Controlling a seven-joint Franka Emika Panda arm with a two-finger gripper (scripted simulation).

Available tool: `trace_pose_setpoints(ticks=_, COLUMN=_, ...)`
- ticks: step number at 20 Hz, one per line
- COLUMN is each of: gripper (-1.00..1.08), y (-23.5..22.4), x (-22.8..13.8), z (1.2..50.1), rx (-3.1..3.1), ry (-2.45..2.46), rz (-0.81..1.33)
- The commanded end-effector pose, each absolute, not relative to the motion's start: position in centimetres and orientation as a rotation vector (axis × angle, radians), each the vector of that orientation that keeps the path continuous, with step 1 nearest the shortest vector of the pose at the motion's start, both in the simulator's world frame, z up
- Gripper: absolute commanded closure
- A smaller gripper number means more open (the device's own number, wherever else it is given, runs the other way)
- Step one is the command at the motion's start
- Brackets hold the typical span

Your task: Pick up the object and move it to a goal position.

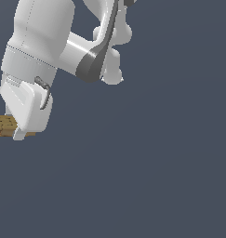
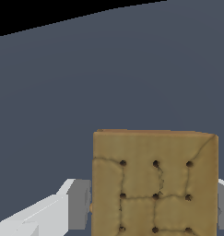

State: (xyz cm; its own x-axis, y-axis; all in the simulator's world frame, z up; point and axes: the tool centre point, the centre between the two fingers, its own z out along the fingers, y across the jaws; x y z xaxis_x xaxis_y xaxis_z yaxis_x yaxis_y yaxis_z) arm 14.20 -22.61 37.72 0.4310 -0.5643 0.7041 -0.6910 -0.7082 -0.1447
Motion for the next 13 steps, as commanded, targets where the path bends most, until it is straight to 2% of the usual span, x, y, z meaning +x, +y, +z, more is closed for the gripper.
trace_pose_setpoints(ticks=1, gripper=1.08, y=-23.2, x=13.9, z=39.6, rx=2.471, ry=-1.141, rz=1.183)
trace_pose_setpoints(ticks=13, gripper=1.08, y=-24.2, x=13.2, z=42.9, rx=2.393, ry=-1.185, rz=1.255)
